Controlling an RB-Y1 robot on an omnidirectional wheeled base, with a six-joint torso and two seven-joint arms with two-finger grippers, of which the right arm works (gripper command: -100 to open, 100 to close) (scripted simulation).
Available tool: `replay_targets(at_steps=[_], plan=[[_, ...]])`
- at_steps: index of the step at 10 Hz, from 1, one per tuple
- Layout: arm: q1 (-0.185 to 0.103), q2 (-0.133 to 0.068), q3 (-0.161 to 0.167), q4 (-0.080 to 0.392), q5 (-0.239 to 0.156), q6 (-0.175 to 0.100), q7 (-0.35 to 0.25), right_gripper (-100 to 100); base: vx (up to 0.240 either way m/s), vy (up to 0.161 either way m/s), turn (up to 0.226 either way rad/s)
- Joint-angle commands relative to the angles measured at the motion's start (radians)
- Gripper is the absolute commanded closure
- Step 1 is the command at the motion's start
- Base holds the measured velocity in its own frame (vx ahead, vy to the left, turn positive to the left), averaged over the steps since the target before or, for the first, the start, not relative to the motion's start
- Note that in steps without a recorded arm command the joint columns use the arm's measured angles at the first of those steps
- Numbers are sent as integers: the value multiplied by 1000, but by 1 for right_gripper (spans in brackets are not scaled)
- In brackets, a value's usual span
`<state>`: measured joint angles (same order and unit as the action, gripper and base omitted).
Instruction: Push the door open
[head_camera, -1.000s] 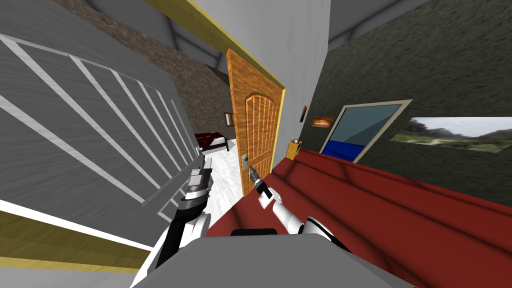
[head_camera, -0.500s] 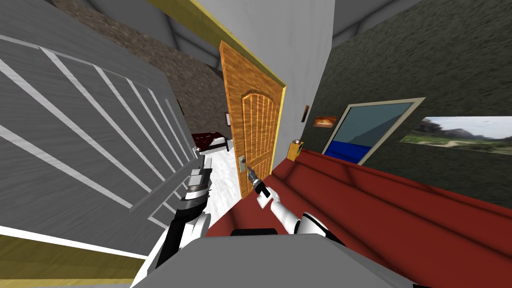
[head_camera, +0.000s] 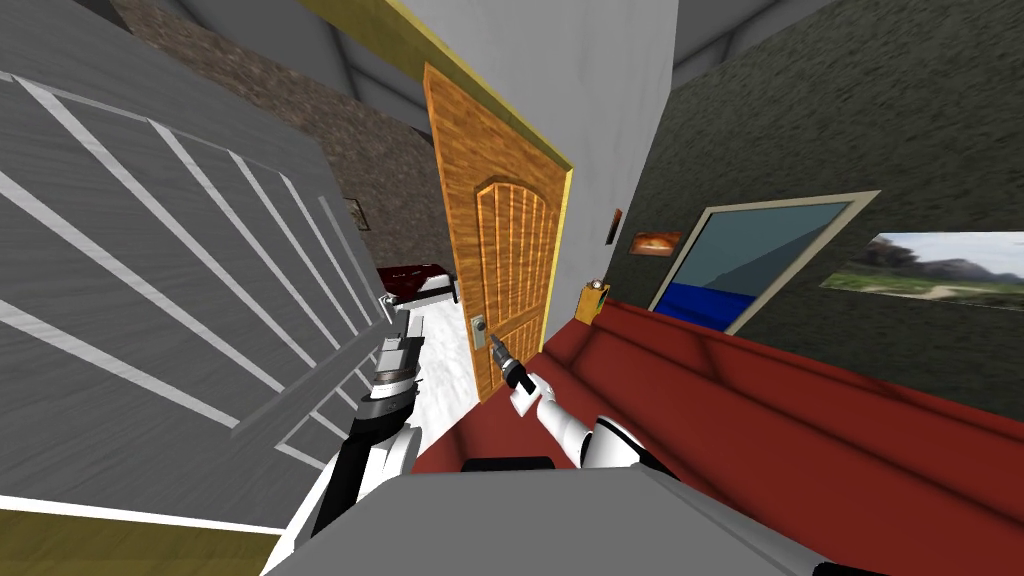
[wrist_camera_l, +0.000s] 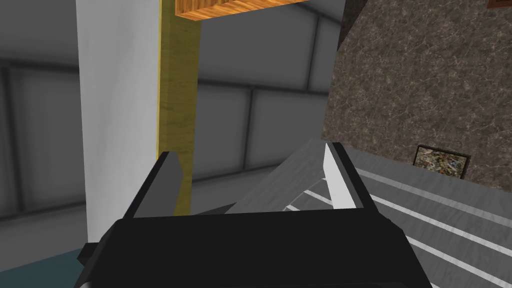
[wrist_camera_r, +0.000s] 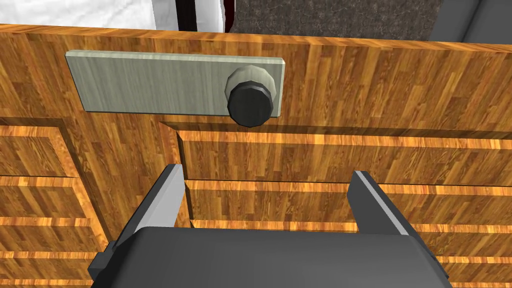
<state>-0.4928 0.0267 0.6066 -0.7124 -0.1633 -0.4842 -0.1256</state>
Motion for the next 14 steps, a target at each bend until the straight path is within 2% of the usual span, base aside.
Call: replay_targets(at_steps=[1,2,3,4,5,6,9,12,13,14], plan=[[-18,16,12,30,-5,5,2,-100,99,-113,40],[-12,9,8,20,-3,1,1,-100,46,-54,16],[-13,-21,5,24,-3,0,2,-100,82,45,28],[-13,-36,2,26,-4,-1,3,-100,150,108,29],[-13,-36,2,37,-4,-1,3,-100,119,88,3],[-13,-48,-2,29,-4,-2,4,-100,142,124,38],[-12,-38,-9,32,-4,-3,7,-100,155,104,23],[-12,8,-15,36,-4,-5,9,-100,142,109,22],[-5,-6,-12,25,-3,0,9,-100,53,45,0],[-5,-6,-12,25,-3,0,9,100,-5,-4,-3]])
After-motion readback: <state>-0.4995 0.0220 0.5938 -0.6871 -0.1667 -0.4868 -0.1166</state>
